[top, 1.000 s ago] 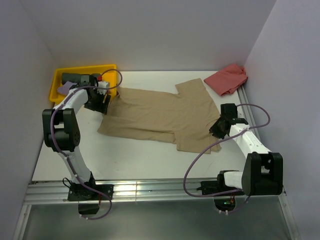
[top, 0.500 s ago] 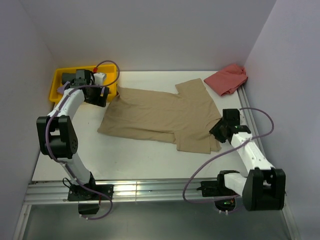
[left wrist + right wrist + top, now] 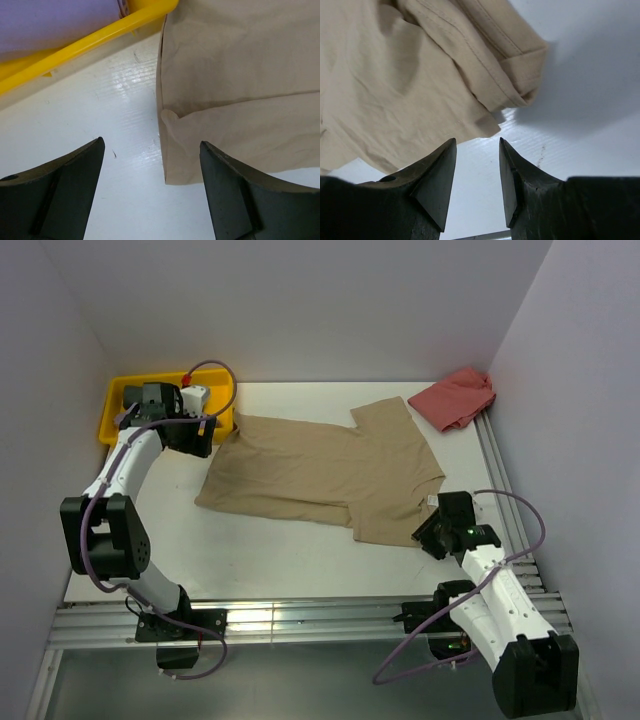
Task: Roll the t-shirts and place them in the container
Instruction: Fold the tshirt
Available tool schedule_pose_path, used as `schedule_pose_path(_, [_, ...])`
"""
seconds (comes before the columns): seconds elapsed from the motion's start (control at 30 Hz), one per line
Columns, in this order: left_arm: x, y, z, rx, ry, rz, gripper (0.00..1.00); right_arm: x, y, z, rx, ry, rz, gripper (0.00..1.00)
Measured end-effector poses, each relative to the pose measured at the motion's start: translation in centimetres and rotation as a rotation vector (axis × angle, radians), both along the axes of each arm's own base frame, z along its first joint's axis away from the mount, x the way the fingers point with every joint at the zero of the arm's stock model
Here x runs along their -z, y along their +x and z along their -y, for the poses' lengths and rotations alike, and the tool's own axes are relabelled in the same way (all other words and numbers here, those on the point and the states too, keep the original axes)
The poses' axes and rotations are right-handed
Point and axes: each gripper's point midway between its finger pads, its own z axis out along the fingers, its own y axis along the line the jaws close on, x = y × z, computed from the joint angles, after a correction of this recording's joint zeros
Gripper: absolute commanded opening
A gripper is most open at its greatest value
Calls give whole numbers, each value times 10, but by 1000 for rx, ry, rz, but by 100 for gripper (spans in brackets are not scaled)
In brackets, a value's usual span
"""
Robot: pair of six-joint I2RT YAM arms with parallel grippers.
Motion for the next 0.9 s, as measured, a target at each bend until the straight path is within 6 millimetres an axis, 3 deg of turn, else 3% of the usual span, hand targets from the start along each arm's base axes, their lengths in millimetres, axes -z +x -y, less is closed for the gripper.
schedule_pose_path(0.27, [-1, -10, 4, 17, -15, -4, 80, 8, -6, 3, 48, -3, -44, 47])
schedule_pose_path(0.43, [1, -13, 4, 21, -14, -10, 80, 24, -13, 5, 69, -8, -91, 45])
schedule_pose_path(0.53, [1, -13, 4, 23, -13, -9, 79, 25, -11, 5, 77, -10, -83, 31])
schedule_pose_path(0.57, [1, -13, 4, 23, -13, -10, 79, 25, -10, 5, 80, -8, -80, 20])
schedule_pose_path(0.67, [2, -14, 4, 23, -13, -13, 79, 24, -7, 6, 87, -8, -68, 3])
schedule_pose_path(0.9, [2, -21, 4, 23, -12, -23, 78, 15, 4, 3, 83, 3, -43, 0])
